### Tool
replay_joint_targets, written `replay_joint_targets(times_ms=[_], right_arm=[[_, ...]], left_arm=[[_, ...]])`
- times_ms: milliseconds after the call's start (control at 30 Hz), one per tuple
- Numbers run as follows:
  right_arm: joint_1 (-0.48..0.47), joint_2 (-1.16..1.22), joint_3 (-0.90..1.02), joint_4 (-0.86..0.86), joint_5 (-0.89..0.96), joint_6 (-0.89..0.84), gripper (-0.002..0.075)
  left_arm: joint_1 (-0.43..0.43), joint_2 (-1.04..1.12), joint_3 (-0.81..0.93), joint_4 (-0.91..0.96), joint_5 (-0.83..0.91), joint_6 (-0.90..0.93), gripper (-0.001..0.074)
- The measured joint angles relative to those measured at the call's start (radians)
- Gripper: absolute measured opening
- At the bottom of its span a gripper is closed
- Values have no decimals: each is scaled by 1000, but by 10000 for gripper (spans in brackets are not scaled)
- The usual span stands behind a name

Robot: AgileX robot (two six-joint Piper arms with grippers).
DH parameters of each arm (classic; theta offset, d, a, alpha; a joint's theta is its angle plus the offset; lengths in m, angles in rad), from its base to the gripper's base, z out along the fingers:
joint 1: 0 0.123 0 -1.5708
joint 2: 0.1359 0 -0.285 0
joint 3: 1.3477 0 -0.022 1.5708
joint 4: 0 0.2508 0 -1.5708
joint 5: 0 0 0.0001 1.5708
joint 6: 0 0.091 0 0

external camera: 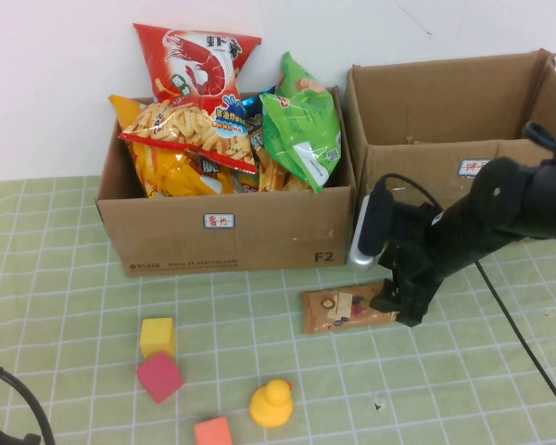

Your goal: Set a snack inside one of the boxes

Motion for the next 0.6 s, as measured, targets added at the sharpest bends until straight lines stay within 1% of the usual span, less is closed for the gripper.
replay_joint_targets(times_ms=[200, 600], right_arm=[[0, 61, -15, -48, -53, -8, 501], [4, 80, -20, -55, -29, 34, 501]], left_arm=[[0, 0, 17, 48, 0, -30, -2], [0, 0, 22, 67, -2, -52, -2]])
